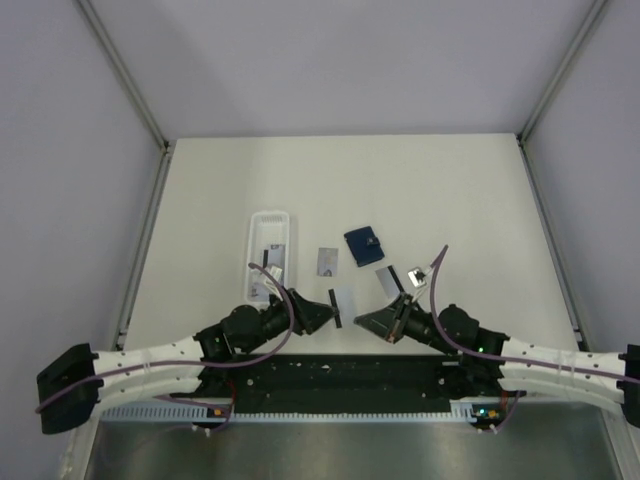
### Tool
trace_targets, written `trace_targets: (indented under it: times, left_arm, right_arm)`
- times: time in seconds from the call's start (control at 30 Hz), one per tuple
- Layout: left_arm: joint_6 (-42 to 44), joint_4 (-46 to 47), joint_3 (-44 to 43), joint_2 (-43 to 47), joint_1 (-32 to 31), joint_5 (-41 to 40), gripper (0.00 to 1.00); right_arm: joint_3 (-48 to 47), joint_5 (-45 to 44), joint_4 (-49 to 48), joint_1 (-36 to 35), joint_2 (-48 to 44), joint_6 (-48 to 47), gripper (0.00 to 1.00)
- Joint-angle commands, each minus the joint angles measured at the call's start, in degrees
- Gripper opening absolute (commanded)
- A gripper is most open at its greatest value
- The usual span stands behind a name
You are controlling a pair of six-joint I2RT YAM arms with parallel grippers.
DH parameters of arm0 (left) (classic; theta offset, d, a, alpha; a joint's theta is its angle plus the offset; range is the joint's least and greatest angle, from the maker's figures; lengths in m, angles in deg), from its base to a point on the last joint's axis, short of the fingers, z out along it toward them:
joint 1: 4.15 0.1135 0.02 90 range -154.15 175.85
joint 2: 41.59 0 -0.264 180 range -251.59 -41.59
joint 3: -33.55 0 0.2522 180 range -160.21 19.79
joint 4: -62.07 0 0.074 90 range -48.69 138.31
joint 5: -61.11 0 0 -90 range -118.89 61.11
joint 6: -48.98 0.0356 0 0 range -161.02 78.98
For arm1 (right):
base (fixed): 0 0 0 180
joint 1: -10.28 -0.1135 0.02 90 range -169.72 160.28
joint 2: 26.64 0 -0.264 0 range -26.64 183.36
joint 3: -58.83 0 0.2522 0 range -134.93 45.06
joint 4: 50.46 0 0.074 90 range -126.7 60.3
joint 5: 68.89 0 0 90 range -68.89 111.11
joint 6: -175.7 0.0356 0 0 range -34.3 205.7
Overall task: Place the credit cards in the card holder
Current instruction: Pick up the credit card at the corner of the board.
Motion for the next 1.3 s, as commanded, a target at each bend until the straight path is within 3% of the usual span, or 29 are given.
trace_targets:
  times: [0.0, 0.1, 0.23, 0.4, 0.57, 0.97, 1.27]
  left_arm:
    - [0.52, 4.42, -1.02, -1.0, 0.09, 0.6, 0.53]
    - [1.05, 4.86, -2.08, -2.14, 0.18, 1.3, 0.37]
    - [0.88, 5.21, -2.61, -2.67, 0.18, 1.75, 0.0]
    - [-0.09, 3.72, -2.78, -1.01, 0.18, 2.18, 0.0]
    - [0.09, 3.72, -3.66, -1.26, 0.18, 7.01, 0.0]
    - [-0.53, 6.0, -6.91, -4.51, 0.35, 15.37, 0.0]
    - [-2.99, 13.47, -5.6, -6.01, 1.23, 19.67, 0.0]
  right_arm:
    - [0.45, 3.14, -7.21, 1.0, 3.19, 0.02, 0.0]
    - [0.27, 4.11, -9.67, 1.0, 5.65, 0.11, 0.0]
    - [0.01, 4.02, -10.03, 1.0, 6.45, 0.38, 0.0]
    - [-2.44, 4.46, -6.0, 1.17, 4.08, -2.25, 0.3]
    - [-4.47, 4.11, -2.57, 1.09, 1.18, -4.89, 0.41]
    - [-5.61, 6.3, -1.51, 1.26, 0.04, -5.95, 0.4]
    - [-5.88, 5.87, 0.78, 1.26, -1.9, -6.39, 0.4]
